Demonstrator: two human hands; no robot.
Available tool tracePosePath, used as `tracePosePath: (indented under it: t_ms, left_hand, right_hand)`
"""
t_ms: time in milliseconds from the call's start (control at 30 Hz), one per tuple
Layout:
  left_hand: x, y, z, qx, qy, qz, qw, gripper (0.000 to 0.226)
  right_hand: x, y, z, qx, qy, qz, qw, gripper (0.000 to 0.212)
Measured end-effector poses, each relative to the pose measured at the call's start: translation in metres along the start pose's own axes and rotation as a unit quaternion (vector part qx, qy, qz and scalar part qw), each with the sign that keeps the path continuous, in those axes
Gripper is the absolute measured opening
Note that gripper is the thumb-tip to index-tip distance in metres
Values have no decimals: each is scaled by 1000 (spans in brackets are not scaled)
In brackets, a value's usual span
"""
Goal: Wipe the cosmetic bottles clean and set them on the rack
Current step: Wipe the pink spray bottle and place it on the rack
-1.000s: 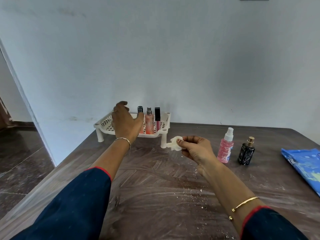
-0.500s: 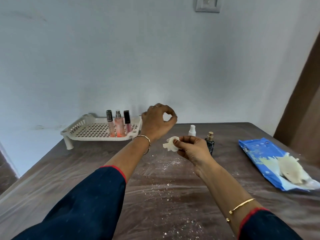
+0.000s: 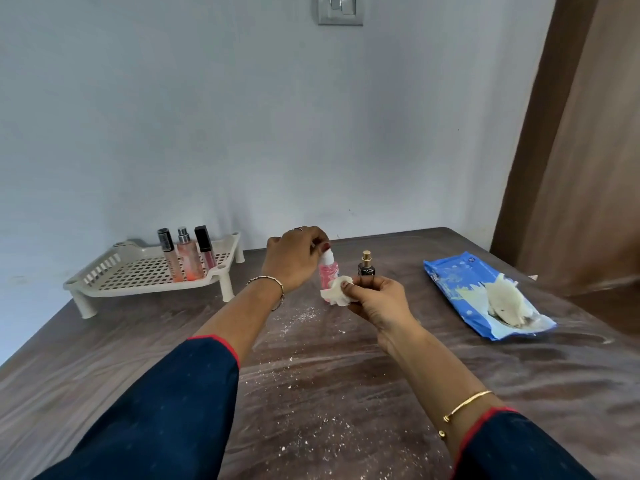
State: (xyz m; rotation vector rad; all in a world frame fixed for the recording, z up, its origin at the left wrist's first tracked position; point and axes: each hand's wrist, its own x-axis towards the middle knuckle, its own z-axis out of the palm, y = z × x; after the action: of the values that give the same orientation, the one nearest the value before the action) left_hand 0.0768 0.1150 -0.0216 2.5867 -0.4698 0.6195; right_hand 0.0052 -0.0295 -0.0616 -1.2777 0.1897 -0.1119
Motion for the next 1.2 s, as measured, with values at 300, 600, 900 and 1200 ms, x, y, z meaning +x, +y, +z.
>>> tracePosePath:
  t_ms: [300, 600, 900, 1200]
  left_hand:
    - [-41, -9, -42, -73, 9, -32, 997, 24]
    - [-113, -14, -80, -161, -3, -68, 985, 26]
    - [-171, -14, -97, -213, 13, -91, 973, 17]
    - [-189, -6, -101, -244, 7, -89, 966, 11]
  right_hand:
    - [-28, -8, 9, 44, 26, 5, 999, 16]
    - [-79, -8, 33, 15, -9, -37, 999, 26]
    - [-131, 20, 39, -32, -39, -111, 993, 22]
    - [-160, 35, 48, -202, -15, -260, 944, 26]
